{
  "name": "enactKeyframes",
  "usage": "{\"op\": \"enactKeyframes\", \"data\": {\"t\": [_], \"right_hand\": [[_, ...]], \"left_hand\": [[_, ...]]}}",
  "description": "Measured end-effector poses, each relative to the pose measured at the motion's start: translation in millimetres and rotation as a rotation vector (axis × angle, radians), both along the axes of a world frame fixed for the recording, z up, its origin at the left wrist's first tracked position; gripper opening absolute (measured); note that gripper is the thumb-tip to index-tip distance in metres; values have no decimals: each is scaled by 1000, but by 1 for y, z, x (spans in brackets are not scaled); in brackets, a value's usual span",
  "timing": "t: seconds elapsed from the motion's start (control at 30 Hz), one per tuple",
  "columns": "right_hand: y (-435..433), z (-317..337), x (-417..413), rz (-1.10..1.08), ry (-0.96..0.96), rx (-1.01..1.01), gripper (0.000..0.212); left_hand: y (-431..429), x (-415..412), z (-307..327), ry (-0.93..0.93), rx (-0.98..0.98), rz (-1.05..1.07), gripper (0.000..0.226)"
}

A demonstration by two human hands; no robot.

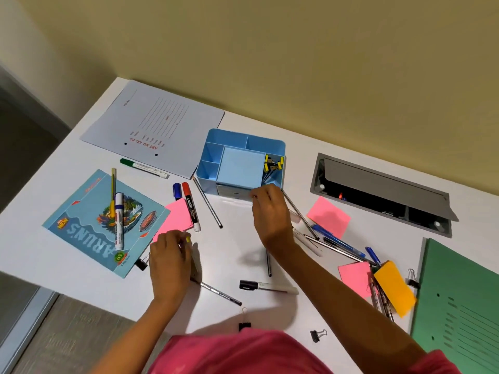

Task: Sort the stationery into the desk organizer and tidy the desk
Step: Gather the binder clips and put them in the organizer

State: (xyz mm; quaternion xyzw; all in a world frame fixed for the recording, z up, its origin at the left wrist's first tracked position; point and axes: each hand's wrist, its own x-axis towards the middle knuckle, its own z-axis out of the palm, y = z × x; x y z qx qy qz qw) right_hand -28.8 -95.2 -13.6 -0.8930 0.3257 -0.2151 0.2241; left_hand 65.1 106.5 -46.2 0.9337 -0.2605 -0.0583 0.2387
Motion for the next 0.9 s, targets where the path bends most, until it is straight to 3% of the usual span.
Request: {"op": "enactKeyframes", "data": {"t": [0.13,0.23,0.4,0.57,0.67,0.8,0.9], "right_hand": [[33,-7,-6,89,-128,-70,16],[50,-14,-9,139,-163,-115,17],[66,-21,-14,196,-159,-108,19],[68,-19,-17,212,-150,-17,21],[67,-7,-15,186,-194,186,14],[64,13,-9,210,-168,533,35],[56,25,-4,159,-200,576,31]], "left_hand": [[17,7,-8,332,77,255,35],[15,9,-7,410,78,337,47],[2,13,0,411,138,278,37],[-2,18,5,364,97,234,45],[-6,14,16,300,0,141,38],[-27,3,45,232,-187,-99,24],[-47,-4,58,175,-238,-209,25]]}}
